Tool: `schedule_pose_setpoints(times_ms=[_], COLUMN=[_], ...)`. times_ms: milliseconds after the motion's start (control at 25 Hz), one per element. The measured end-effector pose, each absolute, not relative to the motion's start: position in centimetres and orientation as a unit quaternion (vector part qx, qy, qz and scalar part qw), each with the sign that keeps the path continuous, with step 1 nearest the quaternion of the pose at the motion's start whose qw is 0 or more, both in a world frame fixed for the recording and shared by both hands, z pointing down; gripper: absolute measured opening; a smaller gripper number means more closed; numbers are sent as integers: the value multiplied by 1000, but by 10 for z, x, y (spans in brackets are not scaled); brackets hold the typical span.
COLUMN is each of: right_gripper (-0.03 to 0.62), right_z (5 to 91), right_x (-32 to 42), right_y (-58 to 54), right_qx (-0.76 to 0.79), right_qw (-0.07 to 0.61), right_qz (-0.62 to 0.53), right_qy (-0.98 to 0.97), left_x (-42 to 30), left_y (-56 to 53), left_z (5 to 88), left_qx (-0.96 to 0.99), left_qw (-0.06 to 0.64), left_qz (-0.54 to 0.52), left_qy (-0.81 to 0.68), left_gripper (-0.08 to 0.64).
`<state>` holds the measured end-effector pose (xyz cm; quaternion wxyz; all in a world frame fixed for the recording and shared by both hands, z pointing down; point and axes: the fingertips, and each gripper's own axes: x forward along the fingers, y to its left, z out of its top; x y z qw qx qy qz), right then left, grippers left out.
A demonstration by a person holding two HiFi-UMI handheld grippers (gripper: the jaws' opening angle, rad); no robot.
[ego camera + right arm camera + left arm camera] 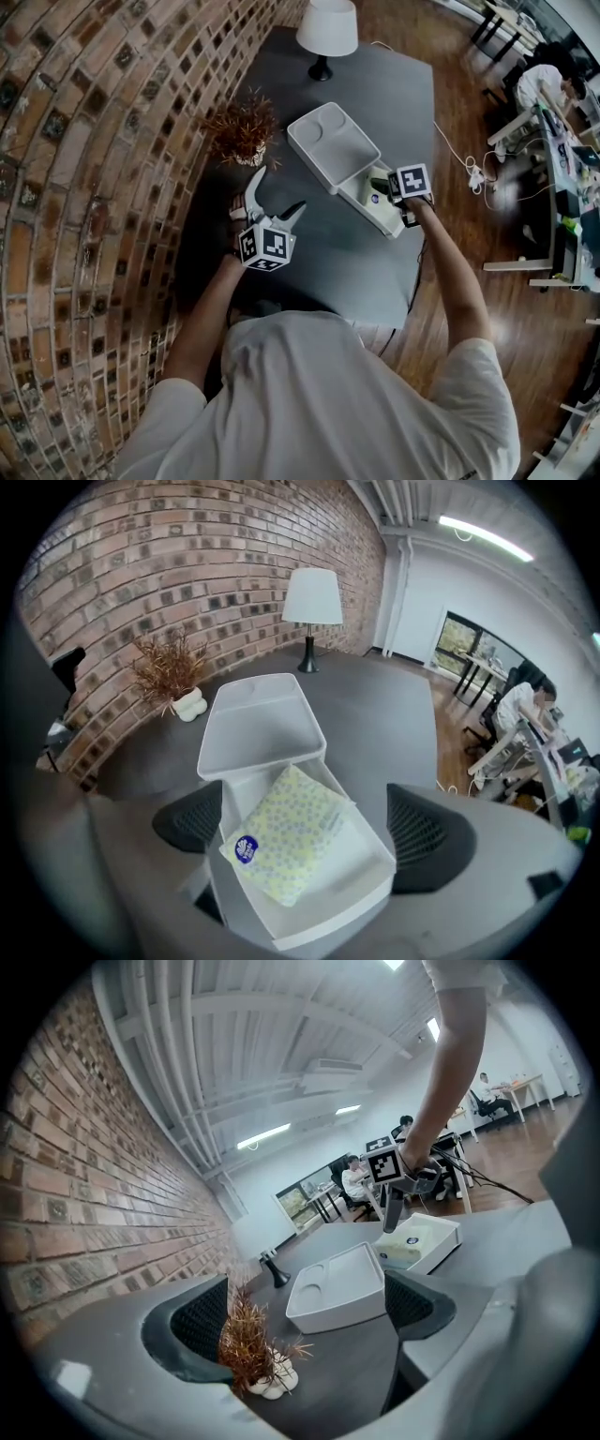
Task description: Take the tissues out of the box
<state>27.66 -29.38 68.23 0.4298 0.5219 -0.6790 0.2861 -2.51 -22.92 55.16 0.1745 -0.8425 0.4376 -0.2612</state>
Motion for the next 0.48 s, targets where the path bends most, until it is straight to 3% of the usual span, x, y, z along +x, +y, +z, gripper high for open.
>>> schedule_pose_setpoints(times_ms=[480], right_gripper=[564], right_z=[713], right_x=[269], right_y=[-305], right_qx=[560], right_qw=[342], right_qz=[409], right_qy=[-634], left_x=[-25], left_y=[-230], left_z=[559], left_qx=[-863], left_qw=[121], left_qz=[-221], left_qy=[438], left_gripper=[523])
